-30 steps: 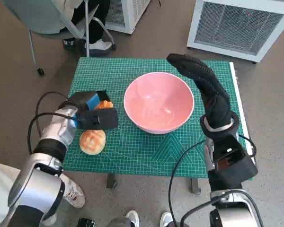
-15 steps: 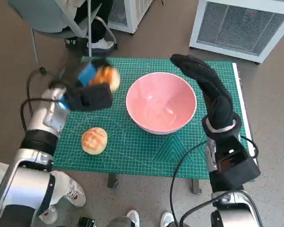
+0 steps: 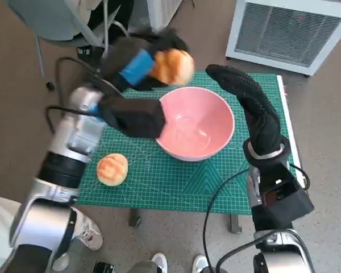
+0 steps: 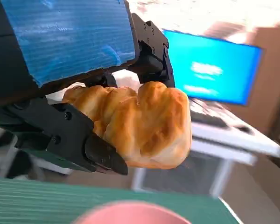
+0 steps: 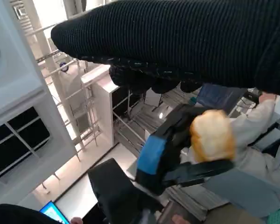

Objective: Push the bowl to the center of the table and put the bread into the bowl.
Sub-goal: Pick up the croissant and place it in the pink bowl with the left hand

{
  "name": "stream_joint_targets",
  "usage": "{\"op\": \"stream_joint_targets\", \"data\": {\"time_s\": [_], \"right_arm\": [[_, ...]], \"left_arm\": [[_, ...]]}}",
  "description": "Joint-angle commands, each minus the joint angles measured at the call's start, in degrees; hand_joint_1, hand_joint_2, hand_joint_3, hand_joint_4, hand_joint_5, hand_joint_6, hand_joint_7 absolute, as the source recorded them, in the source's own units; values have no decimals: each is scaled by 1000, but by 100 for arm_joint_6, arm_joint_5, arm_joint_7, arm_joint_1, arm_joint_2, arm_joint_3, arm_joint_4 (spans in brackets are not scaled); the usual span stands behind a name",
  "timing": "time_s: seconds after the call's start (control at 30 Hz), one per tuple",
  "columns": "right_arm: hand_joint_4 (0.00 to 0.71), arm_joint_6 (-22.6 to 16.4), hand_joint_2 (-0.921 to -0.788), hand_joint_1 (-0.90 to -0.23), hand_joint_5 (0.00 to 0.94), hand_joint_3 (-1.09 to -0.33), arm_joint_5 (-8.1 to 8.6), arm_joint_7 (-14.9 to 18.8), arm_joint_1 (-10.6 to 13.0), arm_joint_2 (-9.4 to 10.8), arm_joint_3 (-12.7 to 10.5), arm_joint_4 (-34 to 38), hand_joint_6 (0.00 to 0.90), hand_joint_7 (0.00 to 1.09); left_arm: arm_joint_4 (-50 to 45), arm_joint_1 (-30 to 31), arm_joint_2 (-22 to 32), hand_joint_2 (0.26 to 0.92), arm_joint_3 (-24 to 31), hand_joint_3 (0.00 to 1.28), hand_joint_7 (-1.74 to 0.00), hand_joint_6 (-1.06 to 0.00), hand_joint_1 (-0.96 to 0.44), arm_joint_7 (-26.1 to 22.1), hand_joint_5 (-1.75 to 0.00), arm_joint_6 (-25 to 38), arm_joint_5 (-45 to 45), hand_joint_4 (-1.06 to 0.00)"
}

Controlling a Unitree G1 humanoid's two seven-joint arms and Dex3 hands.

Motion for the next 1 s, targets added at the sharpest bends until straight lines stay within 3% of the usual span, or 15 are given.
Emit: {"op": "stream_joint_targets", "data": {"time_s": [0.03, 0.33, 0.4, 0.47, 0.5, 0.57, 0.6, 0.67, 0.77, 1.0], "right_arm": [[244, 81, -921, -632, 192, -887, 80, 77, 158, -22, -2, -12, -1, 775], [231, 152, -921, -643, 216, -886, 80, 66, 254, -34, -13, -159, -1, 774], [228, 173, -921, -643, 222, -886, 78, 62, 274, -39, -17, -193, -1, 774], [202, 192, -921, -642, 267, -885, 87, 64, 291, -47, -24, -217, -1, 774], [189, 200, -921, -642, 290, -885, 92, 65, 297, -50, -27, -225, -1, 774], [159, 220, -921, -639, 344, -883, 113, 73, 304, -55, -35, -232, -1, 773], [151, 234, -921, -638, 359, -883, 119, 73, 311, -56, -37, -246, -1, 772], [143, 254, -921, -636, 373, -883, 126, 70, 322, -56, -41, -268, -1, 771], [136, 267, -921, -635, 385, -881, 128, 69, 332, -49, -49, -279, -1, 770], [129, 265, -921, -633, 399, -881, 108, 44, 321, -5, -50, -238, -1, 769]], "left_arm": [[392, -140, -149, 921, -166, 96, -1261, -568, 0, -163, -1138, -181, 61, -682], [1353, -246, -552, 921, -366, 151, -1326, -512, 0, -483, -1206, -285, 1, -612], [1528, -255, -600, 921, -404, 192, -1353, -460, -1, -685, -1272, -279, -17, -572], [1659, -265, -624, 921, -473, 302, -1484, -351, -1, -946, -1394, -218, -1, -430], [1698, -269, -626, 891, -500, 309, -1342, -291, -27, -1058, -1234, -190, 6, -349], [1730, -282, -609, 865, -564, 226, -847, -179, -75, -1346, -586, -96, 30, -224], [1743, -309, -595, 862, -598, 171, -687, -139, -95, -1550, -377, -20, 34, -175], [1742, -347, -571, 855, -637, 119, -541, -93, -122, -1849, -193, 93, 28, -116], [1654, -346, -545, 847, -643, 76, -433, -52, -172, -2122, -63, 216, 4, -51], [1245, -116, -415, 848, -553, 44, -366, -6, -251, -2306, -3, 226, -70, -3]]}}
